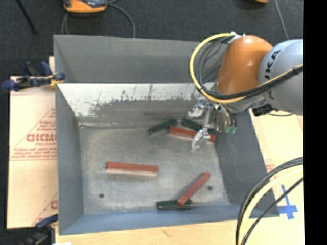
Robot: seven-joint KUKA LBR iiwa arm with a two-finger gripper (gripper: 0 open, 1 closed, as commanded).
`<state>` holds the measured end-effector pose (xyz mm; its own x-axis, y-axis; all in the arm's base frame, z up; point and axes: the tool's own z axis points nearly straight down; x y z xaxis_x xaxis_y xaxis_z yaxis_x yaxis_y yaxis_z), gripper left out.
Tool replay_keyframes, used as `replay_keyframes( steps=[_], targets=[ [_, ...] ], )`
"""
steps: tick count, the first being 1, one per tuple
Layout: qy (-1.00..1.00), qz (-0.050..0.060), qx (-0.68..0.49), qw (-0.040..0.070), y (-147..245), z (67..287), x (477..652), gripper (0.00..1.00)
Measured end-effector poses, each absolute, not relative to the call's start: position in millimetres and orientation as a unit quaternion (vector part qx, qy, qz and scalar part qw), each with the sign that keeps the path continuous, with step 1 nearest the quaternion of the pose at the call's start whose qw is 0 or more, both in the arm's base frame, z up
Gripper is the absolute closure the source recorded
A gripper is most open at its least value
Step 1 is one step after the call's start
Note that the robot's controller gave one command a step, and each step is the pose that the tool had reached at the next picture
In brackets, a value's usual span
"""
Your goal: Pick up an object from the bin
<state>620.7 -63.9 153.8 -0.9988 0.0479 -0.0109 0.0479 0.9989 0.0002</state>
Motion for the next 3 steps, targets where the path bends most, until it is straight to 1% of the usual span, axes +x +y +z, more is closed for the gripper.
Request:
replay_keyframes(
  steps=[1, 2, 3],
  targets=[
    [1.000, 0.000, 0.006, -0.001, -66.3, 129.4, 630.7, 0.00],
    [0.990, 0.000, 0.143, 0.003, -64.0, 135.2, 642.9, 0.00],
    [0.993, -0.001, 0.117, 0.003, -64.0, 93.9, 643.2, 0.00]
  ],
)
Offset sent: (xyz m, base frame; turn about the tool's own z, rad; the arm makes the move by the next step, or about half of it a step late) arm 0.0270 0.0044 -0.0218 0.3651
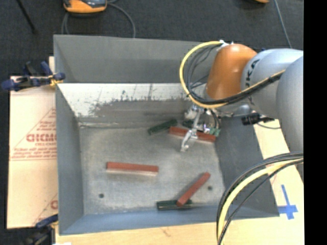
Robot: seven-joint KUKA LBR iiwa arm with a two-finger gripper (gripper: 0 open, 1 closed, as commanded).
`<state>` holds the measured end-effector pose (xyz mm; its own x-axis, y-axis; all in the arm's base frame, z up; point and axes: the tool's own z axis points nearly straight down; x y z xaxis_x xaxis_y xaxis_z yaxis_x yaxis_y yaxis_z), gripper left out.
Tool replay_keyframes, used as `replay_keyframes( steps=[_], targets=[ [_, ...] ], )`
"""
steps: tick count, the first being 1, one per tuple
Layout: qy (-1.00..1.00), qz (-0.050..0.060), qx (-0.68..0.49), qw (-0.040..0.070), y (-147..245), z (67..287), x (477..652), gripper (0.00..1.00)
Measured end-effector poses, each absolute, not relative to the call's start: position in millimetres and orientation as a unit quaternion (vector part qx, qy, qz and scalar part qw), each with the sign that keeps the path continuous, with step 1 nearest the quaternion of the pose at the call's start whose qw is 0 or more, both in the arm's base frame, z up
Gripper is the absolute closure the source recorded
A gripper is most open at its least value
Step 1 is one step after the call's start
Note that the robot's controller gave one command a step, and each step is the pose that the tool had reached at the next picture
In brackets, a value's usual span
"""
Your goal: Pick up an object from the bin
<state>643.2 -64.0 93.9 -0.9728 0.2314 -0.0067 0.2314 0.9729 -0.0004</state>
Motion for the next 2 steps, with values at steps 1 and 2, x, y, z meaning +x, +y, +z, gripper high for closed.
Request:
replay_keyframes(
  steps=[1, 2],
  targets=[
    [0.982, 0.002, 0.190, 0.006, -67.2, 81.8, 640.2, 1.00],
    [0.982, 0.002, 0.190, 0.007, -67.2, 81.8, 640.2, 1.00]
  ],
)
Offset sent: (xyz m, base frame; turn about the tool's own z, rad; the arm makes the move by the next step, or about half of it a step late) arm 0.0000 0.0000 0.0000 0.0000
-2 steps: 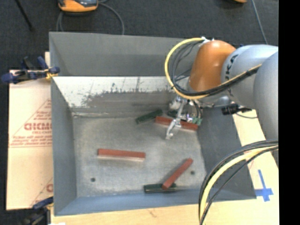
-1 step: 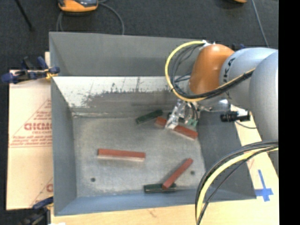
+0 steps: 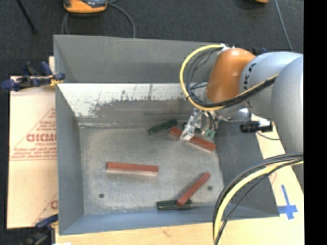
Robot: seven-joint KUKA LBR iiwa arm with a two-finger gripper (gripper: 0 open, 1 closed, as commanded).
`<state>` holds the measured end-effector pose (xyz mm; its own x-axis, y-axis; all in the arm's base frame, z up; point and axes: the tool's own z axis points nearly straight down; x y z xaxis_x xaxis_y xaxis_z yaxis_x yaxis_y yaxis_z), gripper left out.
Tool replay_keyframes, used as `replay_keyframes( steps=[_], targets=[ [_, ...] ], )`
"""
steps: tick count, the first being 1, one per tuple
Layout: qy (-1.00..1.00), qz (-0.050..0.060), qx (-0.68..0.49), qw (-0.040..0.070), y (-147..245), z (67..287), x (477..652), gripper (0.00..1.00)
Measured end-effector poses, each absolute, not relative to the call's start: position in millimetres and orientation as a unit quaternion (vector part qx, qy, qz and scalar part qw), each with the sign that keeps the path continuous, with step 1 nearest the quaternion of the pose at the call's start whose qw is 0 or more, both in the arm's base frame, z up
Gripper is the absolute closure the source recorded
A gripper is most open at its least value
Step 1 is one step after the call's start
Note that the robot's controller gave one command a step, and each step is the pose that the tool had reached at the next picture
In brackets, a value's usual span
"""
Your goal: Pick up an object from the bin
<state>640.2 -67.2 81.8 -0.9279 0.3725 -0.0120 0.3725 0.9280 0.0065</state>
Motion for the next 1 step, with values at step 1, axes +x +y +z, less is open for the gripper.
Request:
replay_keyframes(
  steps=[1],
  targets=[
    [0.982, 0.001, 0.189, 0.007, -67.3, 83.5, 639.7, 1.00]
  ],
)
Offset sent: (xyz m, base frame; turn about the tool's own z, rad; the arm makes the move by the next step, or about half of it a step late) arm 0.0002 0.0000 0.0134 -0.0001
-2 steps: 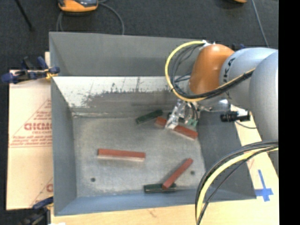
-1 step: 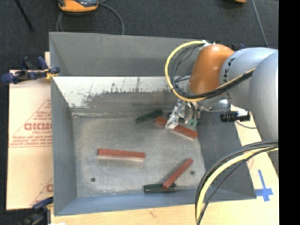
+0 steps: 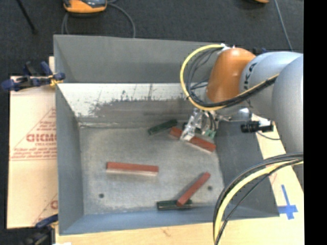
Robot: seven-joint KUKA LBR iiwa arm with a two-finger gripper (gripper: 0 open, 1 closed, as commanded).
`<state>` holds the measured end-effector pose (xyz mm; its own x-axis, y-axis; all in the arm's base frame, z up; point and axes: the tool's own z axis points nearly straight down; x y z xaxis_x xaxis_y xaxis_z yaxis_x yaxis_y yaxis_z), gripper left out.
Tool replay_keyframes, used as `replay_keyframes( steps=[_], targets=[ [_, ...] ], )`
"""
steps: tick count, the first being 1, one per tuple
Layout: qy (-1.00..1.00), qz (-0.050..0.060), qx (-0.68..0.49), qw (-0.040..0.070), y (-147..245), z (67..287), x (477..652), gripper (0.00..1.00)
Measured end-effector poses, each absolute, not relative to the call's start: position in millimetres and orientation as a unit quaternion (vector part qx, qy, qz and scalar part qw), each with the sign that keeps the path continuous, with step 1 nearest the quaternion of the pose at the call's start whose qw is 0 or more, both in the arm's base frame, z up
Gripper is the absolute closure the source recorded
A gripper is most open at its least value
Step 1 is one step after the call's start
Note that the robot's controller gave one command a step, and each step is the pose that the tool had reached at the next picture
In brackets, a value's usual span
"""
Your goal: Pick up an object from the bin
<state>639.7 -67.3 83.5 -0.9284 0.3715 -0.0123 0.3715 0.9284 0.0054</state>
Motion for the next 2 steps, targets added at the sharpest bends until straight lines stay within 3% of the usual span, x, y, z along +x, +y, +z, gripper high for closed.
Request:
replay_keyframes(
  steps=[2],
  targets=[
    [0.982, 0.000, 0.189, 0.004, -68.1, 91.5, 639.6, 1.00]
  ],
)
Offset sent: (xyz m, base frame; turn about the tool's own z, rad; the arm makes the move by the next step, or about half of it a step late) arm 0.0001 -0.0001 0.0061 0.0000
